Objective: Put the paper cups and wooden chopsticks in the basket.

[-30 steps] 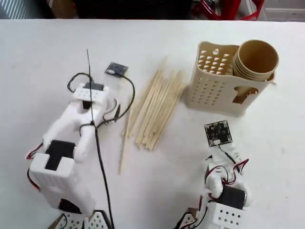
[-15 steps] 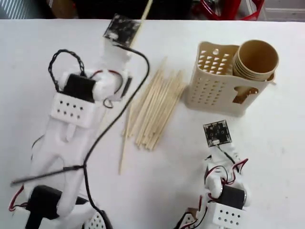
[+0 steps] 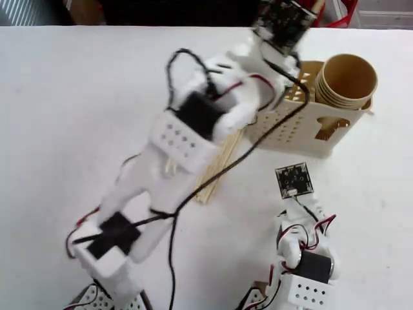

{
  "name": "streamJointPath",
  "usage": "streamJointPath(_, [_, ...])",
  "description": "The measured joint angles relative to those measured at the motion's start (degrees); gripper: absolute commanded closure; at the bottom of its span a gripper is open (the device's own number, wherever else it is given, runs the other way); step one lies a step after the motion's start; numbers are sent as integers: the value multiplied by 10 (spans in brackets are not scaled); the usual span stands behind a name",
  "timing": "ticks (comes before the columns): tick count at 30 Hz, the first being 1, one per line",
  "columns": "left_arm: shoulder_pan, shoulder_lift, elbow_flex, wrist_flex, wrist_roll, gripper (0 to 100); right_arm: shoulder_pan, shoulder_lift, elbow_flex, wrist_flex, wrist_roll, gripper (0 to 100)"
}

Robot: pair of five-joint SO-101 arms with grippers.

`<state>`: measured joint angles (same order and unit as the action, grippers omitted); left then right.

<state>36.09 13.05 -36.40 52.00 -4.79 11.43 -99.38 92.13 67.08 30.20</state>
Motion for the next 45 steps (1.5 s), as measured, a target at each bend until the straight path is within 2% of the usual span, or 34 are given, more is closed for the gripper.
streamJointPath(4, [4,94,-72,-54,0,977,0,0,0,0,0,929])
streamJointPath(11, [4,216,-149,-65,0,973,0,0,0,0,0,929])
streamJointPath(18, [4,282,-184,-65,0,972,0,0,0,0,0,930])
streamJointPath(24, [-14,295,-184,-36,-1,928,0,0,0,0,0,931])
streamJointPath(32, [-25,295,-184,7,-1,925,0,0,0,0,0,932])
streamJointPath(45, [-25,275,-185,30,-1,928,0,0,0,0,0,932])
